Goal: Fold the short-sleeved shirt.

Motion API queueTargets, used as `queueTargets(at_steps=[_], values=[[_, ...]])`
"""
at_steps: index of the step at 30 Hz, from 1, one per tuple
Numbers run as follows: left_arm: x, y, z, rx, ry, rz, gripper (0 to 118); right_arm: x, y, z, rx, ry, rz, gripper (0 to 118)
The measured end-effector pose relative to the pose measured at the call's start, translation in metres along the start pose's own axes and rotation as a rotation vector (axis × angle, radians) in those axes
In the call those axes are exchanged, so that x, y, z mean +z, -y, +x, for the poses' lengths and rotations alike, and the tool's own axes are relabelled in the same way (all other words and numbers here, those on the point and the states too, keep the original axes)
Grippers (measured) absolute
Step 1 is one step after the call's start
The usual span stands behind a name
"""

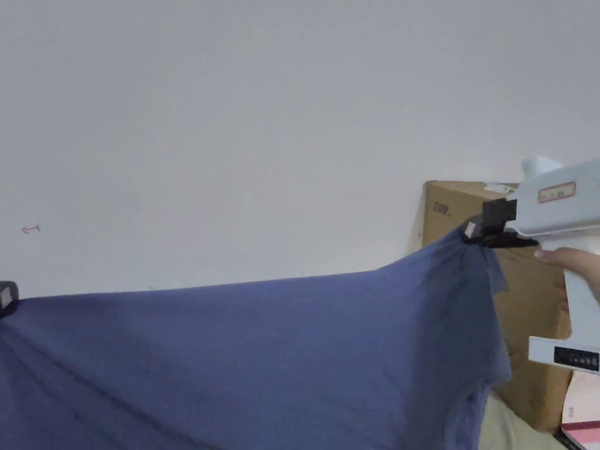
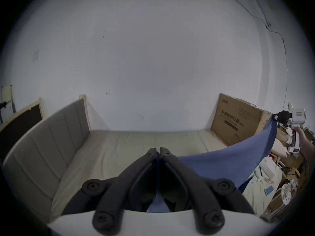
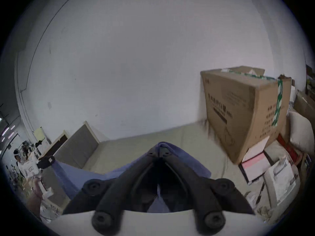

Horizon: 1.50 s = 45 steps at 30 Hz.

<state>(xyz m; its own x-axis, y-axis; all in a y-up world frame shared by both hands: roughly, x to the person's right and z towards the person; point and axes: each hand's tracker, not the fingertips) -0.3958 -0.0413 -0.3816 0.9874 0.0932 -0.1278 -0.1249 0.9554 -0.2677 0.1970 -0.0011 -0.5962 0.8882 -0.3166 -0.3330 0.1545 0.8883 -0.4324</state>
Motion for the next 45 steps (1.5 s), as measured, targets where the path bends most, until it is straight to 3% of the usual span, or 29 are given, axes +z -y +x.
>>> queueTargets(at_steps=[8,14,21,25,31,35,38,42,45], values=[[-0.089,-0.066,0.003,-0.006,-0.088,0.094,1,-0.080,-0.077,-0.024,0.043,0.117,0.131,0],[-0.138,-0.078,0.008,-0.063,-0.128,0.146,1,-0.101,-0.116,-0.038,0.068,0.164,0.267,0],[-0.164,-0.055,0.017,-0.114,-0.131,0.187,1,-0.101,-0.101,-0.039,0.119,0.186,0.325,0],[-0.173,0.008,0.013,-0.044,-0.080,0.084,1,-0.112,-0.013,-0.004,0.138,0.201,0.190,0],[-0.148,0.188,-0.006,0.096,-0.021,-0.258,1,-0.117,0.218,0.078,0.055,0.180,-0.312,0],[-0.098,0.305,-0.015,0.082,-0.015,-0.519,1,-0.079,0.355,0.117,0.125,0.207,-0.614,0],[-0.050,0.349,-0.015,0.016,0.011,-0.622,1,-0.033,0.405,0.134,0.117,0.177,-0.731,0],[0.007,0.374,-0.020,0.030,0.062,-0.712,1,0.023,0.437,0.139,0.206,0.121,-0.839,0],[0.043,0.383,-0.016,-0.004,0.108,-0.779,1,0.054,0.444,0.142,0.151,0.122,-0.865,0]])
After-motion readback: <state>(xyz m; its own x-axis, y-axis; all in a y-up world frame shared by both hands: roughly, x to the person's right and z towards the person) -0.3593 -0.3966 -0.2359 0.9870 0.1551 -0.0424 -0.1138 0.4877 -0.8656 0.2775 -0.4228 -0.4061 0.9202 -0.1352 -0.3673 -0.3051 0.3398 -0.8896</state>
